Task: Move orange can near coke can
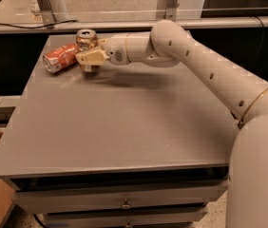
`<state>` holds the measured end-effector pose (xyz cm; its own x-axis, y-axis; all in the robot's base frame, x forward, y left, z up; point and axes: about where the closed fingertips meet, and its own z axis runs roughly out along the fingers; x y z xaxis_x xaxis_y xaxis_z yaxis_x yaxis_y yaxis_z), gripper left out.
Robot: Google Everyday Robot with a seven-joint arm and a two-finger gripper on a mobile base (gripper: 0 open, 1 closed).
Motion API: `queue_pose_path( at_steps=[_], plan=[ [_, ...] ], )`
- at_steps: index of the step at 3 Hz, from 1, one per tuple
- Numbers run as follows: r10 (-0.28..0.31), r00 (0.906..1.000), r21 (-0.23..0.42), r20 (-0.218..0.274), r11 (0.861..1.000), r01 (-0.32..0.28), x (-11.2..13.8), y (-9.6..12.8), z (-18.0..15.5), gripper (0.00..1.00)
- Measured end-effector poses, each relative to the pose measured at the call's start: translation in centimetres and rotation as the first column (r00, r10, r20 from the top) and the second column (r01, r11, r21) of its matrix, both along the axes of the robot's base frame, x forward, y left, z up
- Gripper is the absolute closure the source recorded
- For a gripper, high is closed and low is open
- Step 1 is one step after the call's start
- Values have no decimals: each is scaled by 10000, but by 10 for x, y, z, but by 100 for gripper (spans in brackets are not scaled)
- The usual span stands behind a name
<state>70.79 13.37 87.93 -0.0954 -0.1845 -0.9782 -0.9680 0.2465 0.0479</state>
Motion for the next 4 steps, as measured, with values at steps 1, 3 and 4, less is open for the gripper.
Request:
queue_pose_path(
  at_steps=[1, 3, 4],
  plan=[
    [-2, 9997, -199, -232, 9998, -3, 12, 22, -13, 100],
    [-107, 9993, -290, -365, 9995, 97, 13, 21, -23, 82],
    [-137, 9992, -301, -374, 9995, 126, 13, 20, -24, 59]
  ],
)
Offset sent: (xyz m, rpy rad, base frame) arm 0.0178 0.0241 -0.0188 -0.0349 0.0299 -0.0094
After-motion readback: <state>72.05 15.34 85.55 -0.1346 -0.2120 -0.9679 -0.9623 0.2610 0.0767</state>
